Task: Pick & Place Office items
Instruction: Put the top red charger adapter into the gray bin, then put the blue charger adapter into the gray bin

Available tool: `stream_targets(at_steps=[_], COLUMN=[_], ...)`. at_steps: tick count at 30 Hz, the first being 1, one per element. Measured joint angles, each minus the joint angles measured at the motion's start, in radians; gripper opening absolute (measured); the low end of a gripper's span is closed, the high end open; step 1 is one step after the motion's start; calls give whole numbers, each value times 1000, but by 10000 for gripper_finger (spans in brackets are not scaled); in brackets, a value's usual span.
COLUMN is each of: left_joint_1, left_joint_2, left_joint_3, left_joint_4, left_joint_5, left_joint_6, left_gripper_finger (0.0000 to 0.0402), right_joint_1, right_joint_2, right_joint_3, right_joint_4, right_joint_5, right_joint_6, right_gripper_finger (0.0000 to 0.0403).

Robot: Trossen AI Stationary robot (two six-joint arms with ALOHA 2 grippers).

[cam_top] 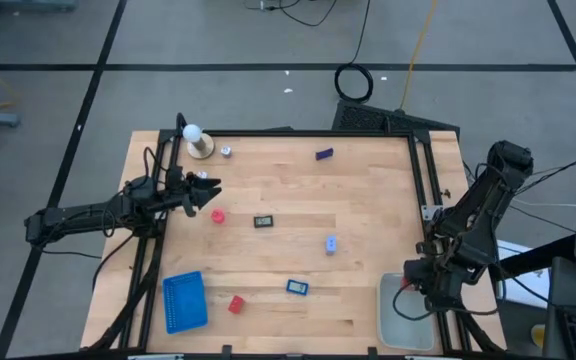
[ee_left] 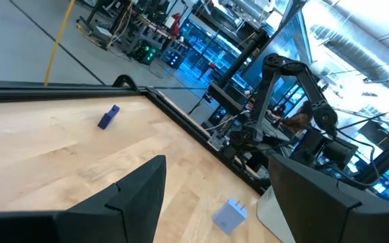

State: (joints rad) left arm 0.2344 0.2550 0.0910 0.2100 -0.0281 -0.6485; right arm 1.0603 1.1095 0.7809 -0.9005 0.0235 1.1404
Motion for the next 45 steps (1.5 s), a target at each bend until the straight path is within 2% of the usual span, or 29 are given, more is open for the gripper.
stream_targets(at_steps=[6, 11, 22, 27, 34, 38, 42, 45], left_joint_1=[0, 0, 0, 0, 0, 0, 0, 0], left_joint_2=[0, 0, 0, 0, 0, 0, 0, 0], left_joint_3=[0, 0, 0, 0, 0, 0, 0, 0], left_joint_4=[0, -1, -6, -6, -42, -89, -128, -125], left_joint_5=[-11, -27, -25, -24, -21, -21, -9, 37], left_joint_6=[16, 20, 33, 46, 75, 78, 84, 118], left_gripper_finger=[260, 259, 260, 259, 259, 260, 260, 260], right_joint_1=[0, 0, -2, -36, -153, -259, -387, -479], right_joint_2=[0, 0, -1, -36, -201, -286, -295, -270], right_joint_3=[-54, -57, -57, -57, -57, -57, -57, -57], right_joint_4=[123, 133, 181, 192, 323, 402, 473, 543], right_joint_5=[-3, -10, -26, -29, -55, -24, -29, -80], right_joint_6=[0, -1, 0, 25, 5, -48, -154, -240], right_gripper_finger=[116, 118, 188, 208, 221, 216, 208, 205])
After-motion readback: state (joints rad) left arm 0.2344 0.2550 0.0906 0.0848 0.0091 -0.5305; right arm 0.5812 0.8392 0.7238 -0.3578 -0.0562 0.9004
